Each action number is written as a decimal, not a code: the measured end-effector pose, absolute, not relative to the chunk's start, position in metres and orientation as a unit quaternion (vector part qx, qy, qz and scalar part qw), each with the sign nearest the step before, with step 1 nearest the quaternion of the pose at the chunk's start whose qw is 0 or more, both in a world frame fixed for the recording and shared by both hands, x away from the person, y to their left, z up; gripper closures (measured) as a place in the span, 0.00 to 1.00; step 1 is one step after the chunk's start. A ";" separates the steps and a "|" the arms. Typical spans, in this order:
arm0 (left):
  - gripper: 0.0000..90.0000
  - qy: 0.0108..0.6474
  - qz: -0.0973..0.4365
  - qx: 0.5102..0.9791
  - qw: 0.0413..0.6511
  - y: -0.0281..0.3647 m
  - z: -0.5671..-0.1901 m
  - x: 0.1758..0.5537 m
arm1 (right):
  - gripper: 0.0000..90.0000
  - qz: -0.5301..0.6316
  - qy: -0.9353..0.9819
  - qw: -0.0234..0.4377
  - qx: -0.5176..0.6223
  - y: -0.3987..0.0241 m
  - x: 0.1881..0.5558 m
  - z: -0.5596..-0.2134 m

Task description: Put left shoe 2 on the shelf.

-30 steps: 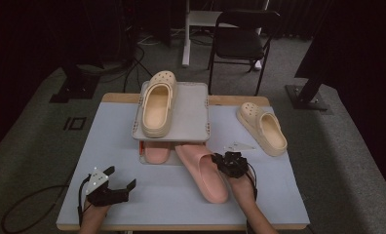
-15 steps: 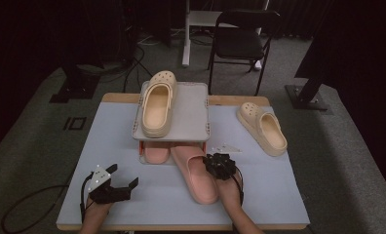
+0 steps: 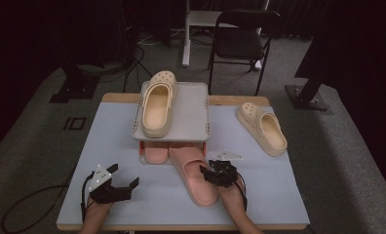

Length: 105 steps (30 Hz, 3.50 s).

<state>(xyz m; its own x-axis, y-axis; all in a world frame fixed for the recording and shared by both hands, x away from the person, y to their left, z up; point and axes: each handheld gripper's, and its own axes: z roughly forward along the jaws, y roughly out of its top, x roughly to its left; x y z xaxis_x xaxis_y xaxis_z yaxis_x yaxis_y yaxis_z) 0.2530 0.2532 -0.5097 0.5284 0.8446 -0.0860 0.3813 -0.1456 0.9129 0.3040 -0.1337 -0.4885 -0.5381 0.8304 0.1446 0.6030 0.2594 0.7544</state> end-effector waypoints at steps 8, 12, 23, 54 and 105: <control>0.01 0.424 0.232 0.722 0.494 0.251 -0.510 0.254 | 0.73 0.402 0.780 0.153 0.454 -0.136 0.306 -0.492; 0.01 0.424 0.232 0.723 0.493 0.251 -0.511 0.254 | 0.80 0.405 0.777 0.160 0.455 -0.128 0.310 -0.491; 0.01 0.423 0.233 0.722 0.496 0.252 -0.510 0.254 | 0.94 0.386 0.759 0.214 0.478 -0.113 0.312 -0.484; 0.01 0.374 0.224 0.738 0.515 0.222 -0.504 0.276 | 0.94 0.395 0.693 0.232 0.557 -0.102 0.305 -0.489; 0.01 0.382 0.219 0.737 0.513 0.221 -0.506 0.278 | 1.00 0.428 0.766 0.131 0.461 -0.126 0.209 -0.488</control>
